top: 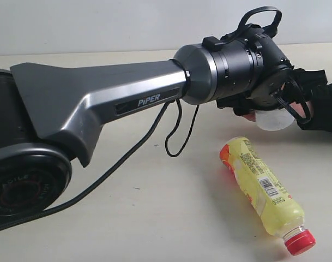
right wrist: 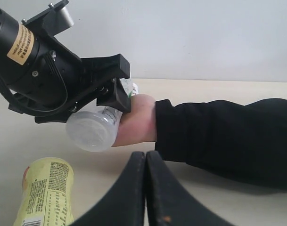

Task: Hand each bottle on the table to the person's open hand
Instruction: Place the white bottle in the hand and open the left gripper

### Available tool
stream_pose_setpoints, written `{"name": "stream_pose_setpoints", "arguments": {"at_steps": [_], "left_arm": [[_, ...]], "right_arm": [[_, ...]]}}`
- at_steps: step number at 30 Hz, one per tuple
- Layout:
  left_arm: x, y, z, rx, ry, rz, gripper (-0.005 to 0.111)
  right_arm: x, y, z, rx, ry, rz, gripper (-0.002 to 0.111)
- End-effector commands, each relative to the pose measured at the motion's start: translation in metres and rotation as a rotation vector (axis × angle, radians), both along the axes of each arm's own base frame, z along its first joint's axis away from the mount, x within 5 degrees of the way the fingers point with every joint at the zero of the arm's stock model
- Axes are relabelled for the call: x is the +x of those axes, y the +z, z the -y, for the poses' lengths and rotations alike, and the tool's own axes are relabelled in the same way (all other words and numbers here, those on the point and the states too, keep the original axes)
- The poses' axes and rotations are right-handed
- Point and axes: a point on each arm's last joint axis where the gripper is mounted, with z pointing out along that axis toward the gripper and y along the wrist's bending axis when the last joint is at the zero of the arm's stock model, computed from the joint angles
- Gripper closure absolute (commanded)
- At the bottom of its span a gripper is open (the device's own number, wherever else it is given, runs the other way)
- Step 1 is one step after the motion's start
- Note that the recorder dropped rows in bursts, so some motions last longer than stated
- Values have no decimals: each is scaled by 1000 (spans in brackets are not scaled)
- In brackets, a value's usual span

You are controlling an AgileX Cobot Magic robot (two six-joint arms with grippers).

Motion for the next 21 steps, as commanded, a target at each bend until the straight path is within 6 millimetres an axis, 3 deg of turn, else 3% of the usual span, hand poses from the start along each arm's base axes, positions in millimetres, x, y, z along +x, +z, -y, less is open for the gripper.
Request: {"name": "stream_pose_setpoints", "arguments": {"at_steps": [1, 5, 21], "left_arm": [[2, 5, -1, -12, 0, 12, 20], [2, 8, -1, 4, -26, 33, 10], [-6, 54, -19, 148, -145, 104, 9]], "right_arm": [[0, -1, 0, 2, -7, 6, 108], [0, -1, 0, 2, -7, 6, 108], [0, -1, 0, 2, -7, 6, 108]]}}
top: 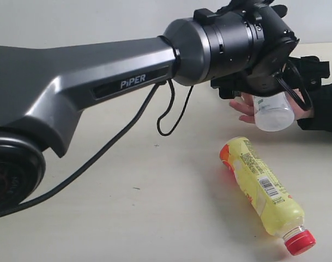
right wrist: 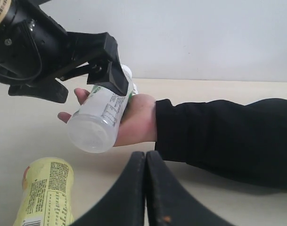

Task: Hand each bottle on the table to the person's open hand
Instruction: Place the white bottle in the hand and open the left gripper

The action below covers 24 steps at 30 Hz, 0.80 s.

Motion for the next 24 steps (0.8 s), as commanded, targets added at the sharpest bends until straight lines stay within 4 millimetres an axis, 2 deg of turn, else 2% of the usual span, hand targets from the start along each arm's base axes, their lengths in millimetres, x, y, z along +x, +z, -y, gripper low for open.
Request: {"name": "stream_pose_setpoints", "arguments": {"at_steps": [1, 7, 14, 20, 24], "left_arm": [[-2, 22, -8, 46, -59, 26, 9], [-13, 46, -17, 119, -180, 41, 9], [-21, 76, -30, 143, -206, 50, 9], [-32, 90, -32, 203, -216, 116, 9], [-47, 93, -28, 277, -222, 182, 9]], "right_arm": [[0, -1, 0, 2, -7, 6, 108], [0, -1, 0, 2, -7, 6, 108], [0, -1, 0, 2, -7, 6, 108], [0, -1, 0, 2, -7, 6, 108], [0, -1, 0, 2, -7, 6, 108]]}}
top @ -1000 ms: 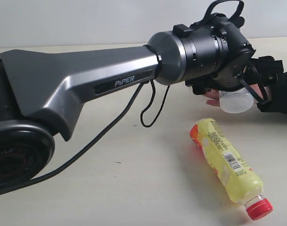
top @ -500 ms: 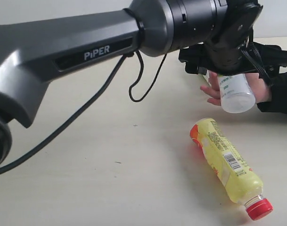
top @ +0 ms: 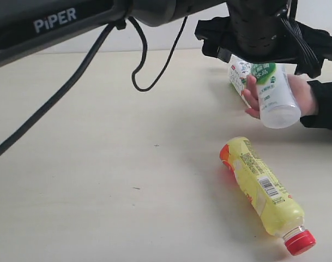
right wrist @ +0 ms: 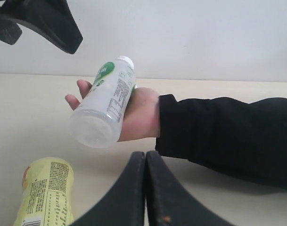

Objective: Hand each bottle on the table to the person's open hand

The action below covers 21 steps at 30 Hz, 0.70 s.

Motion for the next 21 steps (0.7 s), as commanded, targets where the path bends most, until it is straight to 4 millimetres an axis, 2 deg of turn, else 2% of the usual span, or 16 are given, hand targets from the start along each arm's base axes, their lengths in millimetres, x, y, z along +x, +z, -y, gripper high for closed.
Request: {"name": "stream_pose_setpoints", "arguments": {"at_steps": [1, 6, 10, 15, 21], "left_arm": [[-20, 12, 4, 56, -13, 88, 9], [-44, 20, 12, 130, 18, 237, 9], [-59, 33, 8, 156, 118, 323, 9], [-70, 51, 6, 120, 133, 394, 10], [-82, 57, 8, 114, 97, 403, 15]], "right_arm": [[0, -1, 0, 2, -7, 6, 108], [0, -1, 0, 2, -7, 6, 108], [0, -1, 0, 2, -7, 6, 108], [0, -1, 0, 2, -7, 6, 108], [0, -1, 0, 2, -7, 6, 108]]}}
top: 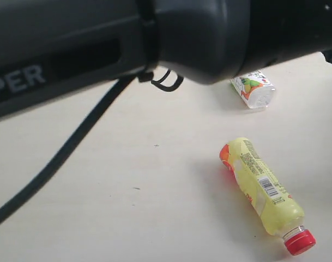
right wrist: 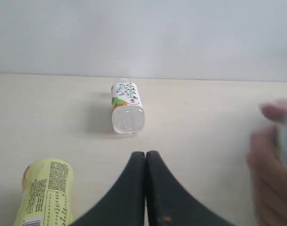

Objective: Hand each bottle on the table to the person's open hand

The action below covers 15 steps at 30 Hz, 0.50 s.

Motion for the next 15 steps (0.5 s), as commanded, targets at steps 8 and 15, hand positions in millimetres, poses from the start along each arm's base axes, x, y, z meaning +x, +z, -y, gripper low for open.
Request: {"name": "stream_pose_setpoints", "arguments": {"at_steps": [8, 15], "left_arm": [[-3, 10, -4, 15, -30, -6, 85], [-6, 8, -3, 48, -62, -10, 107]], "right_arm": [[0, -1, 0, 2, -7, 6, 108], [0, -1, 0, 2, -7, 6, 108]]}}
